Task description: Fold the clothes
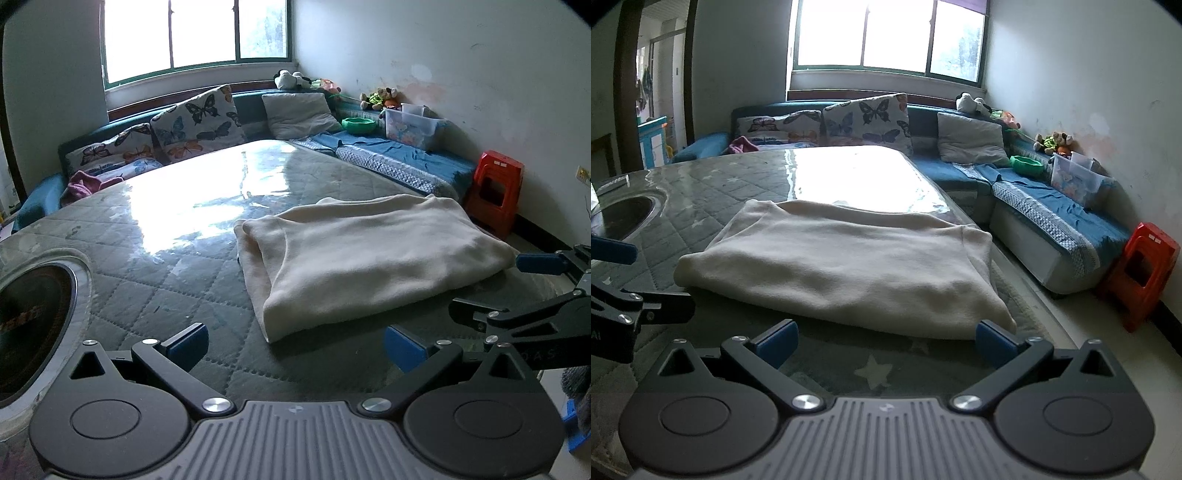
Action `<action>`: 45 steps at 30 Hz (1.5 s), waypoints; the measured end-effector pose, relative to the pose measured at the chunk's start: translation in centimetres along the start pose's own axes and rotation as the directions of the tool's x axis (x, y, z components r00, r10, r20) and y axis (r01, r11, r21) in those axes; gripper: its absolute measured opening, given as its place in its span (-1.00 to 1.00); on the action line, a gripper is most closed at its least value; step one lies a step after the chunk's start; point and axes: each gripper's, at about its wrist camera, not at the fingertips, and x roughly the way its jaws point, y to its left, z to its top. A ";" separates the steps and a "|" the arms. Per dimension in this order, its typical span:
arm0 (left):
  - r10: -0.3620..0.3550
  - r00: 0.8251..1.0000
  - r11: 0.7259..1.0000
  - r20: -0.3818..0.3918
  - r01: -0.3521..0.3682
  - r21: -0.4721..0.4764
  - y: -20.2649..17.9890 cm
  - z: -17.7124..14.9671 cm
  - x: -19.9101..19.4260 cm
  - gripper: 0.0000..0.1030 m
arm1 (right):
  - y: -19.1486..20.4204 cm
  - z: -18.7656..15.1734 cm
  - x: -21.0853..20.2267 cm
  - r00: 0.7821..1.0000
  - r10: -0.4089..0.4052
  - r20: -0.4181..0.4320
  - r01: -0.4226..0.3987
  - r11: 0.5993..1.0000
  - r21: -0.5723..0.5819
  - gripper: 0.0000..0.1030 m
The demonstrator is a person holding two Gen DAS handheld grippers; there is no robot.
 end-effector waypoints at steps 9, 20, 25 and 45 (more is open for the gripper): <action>-0.005 1.000 1.000 -0.002 0.005 0.001 -0.3 0.3 0.5 1.00 | -0.1 0.1 0.5 1.000 0.001 -0.008 -0.001 1.000 0.005 1.00; -0.007 1.000 1.000 -0.008 0.007 0.002 -0.6 0.4 0.8 1.00 | -0.2 0.2 0.7 1.000 0.006 -0.008 -0.006 1.000 0.010 1.00; -0.009 1.000 1.000 -0.007 0.009 0.001 -0.6 0.5 0.9 1.00 | -0.3 0.2 0.7 1.000 0.007 -0.008 -0.007 1.000 0.011 1.00; -0.017 1.000 1.000 -0.009 0.017 0.005 -0.7 0.9 1.2 1.00 | -0.3 0.7 1.1 1.000 0.009 -0.010 -0.009 1.000 0.008 1.00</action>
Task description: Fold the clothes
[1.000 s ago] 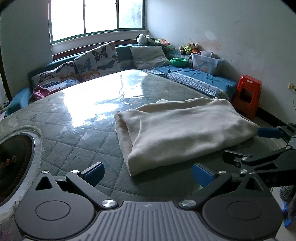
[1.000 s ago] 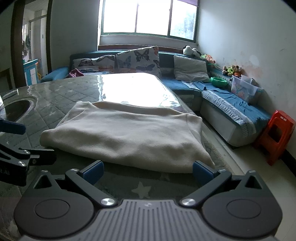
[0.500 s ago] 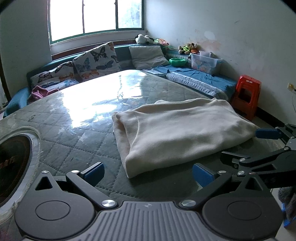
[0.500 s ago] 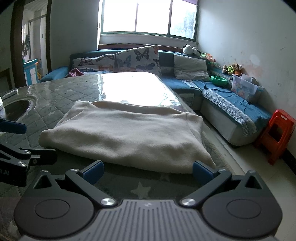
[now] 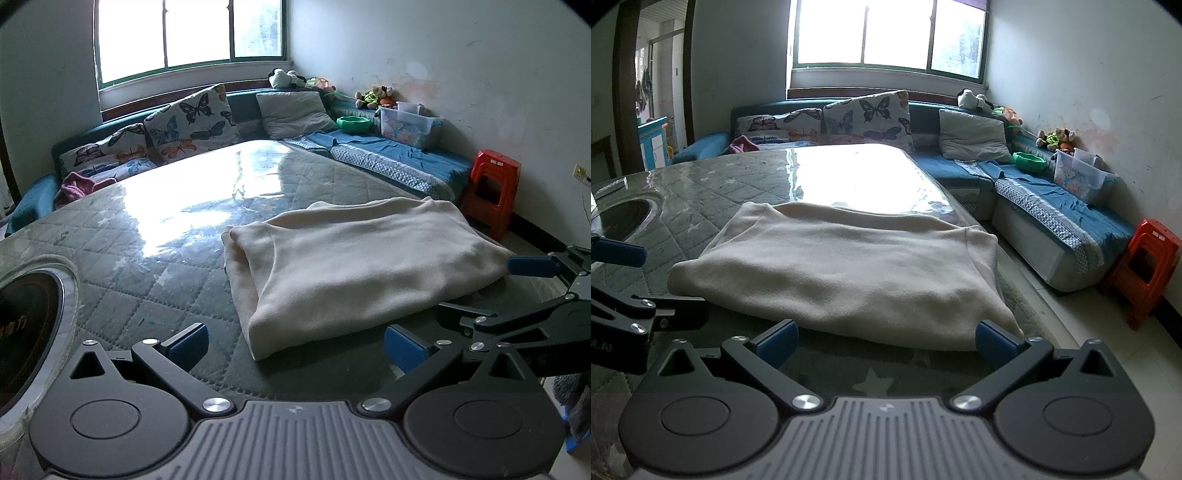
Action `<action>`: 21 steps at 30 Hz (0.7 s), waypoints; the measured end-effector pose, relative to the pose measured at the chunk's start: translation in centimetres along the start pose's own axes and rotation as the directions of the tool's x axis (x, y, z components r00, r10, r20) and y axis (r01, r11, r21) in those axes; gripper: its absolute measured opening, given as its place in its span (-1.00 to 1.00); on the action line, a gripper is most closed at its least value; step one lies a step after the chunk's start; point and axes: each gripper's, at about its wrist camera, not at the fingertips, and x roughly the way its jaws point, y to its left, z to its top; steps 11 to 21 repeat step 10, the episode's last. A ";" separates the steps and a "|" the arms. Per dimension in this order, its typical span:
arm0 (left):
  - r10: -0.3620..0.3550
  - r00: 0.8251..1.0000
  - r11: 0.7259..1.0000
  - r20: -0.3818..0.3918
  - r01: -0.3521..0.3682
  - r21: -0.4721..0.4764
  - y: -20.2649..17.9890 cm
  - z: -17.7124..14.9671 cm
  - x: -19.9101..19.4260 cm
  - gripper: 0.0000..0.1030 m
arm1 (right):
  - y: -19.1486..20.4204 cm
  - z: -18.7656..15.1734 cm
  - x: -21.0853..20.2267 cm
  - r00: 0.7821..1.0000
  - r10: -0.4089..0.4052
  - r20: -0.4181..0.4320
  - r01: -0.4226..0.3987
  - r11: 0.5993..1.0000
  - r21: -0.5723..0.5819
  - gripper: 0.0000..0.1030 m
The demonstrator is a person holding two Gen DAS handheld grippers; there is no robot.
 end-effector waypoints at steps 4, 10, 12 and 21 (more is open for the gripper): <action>-0.002 1.000 1.000 -0.001 0.002 0.000 0.0 0.1 0.1 1.00 | -0.1 0.0 0.0 1.000 0.000 -0.001 0.000 1.000 0.001 1.00; -0.005 1.000 1.000 0.000 0.005 -0.006 0.3 0.2 0.1 1.00 | 0.0 0.1 -0.1 1.000 0.006 0.003 -0.006 1.000 -0.001 1.00; -0.005 1.000 1.000 0.000 0.005 -0.006 0.3 0.2 0.1 1.00 | 0.0 0.1 -0.1 1.000 0.006 0.003 -0.006 1.000 -0.001 1.00; -0.005 1.000 1.000 0.000 0.005 -0.006 0.3 0.2 0.1 1.00 | 0.0 0.1 -0.1 1.000 0.006 0.003 -0.006 1.000 -0.001 1.00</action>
